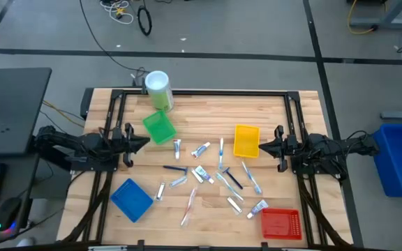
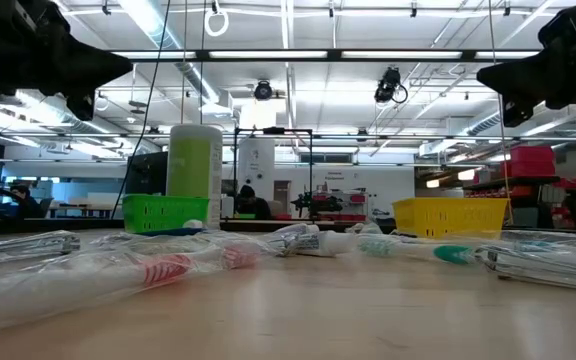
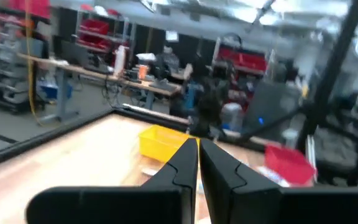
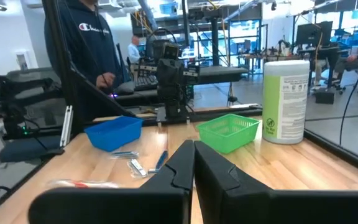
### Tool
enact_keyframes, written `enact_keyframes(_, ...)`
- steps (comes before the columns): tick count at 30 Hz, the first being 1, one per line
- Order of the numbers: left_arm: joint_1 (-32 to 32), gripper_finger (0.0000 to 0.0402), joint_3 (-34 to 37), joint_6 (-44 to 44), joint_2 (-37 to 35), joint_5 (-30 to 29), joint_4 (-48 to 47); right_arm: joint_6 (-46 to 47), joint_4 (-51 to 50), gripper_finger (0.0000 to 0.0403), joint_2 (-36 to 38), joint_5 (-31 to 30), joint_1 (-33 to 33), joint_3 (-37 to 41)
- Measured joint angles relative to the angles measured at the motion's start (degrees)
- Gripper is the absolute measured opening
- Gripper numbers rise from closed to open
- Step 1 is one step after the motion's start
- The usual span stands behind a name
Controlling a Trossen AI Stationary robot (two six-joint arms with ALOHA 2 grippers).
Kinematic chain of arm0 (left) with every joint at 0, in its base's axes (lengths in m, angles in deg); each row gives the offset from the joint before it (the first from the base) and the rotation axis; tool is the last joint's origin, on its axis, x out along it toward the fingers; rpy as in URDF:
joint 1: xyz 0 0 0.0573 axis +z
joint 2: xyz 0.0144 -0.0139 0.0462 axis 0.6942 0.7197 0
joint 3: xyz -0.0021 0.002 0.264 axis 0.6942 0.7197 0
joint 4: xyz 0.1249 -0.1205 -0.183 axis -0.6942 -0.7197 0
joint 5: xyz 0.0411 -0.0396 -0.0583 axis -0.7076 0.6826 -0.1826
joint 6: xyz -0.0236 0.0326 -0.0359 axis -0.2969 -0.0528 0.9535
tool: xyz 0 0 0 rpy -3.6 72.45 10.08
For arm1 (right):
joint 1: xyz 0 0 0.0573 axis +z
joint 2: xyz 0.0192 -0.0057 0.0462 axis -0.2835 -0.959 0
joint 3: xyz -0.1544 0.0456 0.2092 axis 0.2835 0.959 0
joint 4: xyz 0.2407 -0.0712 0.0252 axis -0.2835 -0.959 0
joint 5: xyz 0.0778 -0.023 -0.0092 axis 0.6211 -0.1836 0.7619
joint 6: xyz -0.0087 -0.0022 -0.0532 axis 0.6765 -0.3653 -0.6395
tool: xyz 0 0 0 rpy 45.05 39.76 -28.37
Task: Pick & Place Travel size toiletries
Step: Put the toothpaste into the blue bin
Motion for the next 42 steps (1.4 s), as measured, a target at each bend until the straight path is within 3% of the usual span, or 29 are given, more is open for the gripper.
enact_keyframes(2,0.02,0.0024,0.00,0.08,-0.05,-4.51,3.15,-0.24,0.65,0.0020,0.00,0.00,-0.02,-0.01)
enact_keyframes(9,0.02,0.0024,0.00,0.47,0.28,-10.30,4.80,-0.19,5.06,0.0019,-0.02,-0.03,-0.05,-0.01)
enact_keyframes(16,0.02,0.0024,0.00,-1.07,0.28,-4.29,6.01,-3.29,14.04,0.0019,-0.35,-9.30,-0.11,-0.03)
enact_keyframes(20,0.02,0.0024,0.00,-1.97,0.51,-2.57,13.15,-2.71,13.92,0.0023,-2.37,-9.51,-0.13,-0.03)
enact_keyframes(24,0.02,0.0027,0.00,-3.37,2.33,5.25,19.18,-2.36,19.53,0.0034,-6.73,-9.53,-0.13,-0.03)
enact_keyframes(26,0.01,0.0034,-0.03,-1.76,4.73,7.13,19.47,-3.07,25.63,0.0047,-9.85,-9.55,-0.13,-0.03)
enact_keyframes(30,0.02,0.0063,-2.05,0.14,12.74,5.38,19.24,-5.44,36.22,0.0088,-17.24,-9.55,-0.15,-0.03)
enact_keyframes(36,0.02,0.0111,-10.35,-0.81,28.06,8.17,18.81,-1.25,42.95,0.0151,-29.71,-9.34,-0.15,-1.67)
enact_keyframes(39,0.02,0.0132,-16.20,-1.46,33.97,10.96,13.37,0.26,42.89,0.0167,-36.65,-7.36,-0.15,-5.09)
enact_keyframes(42,-0.02,0.0151,-22.56,1.70,38.23,9.94,1.38,0.24,42.83,0.0174,-43.63,-4.87,-0.13,-9.07)
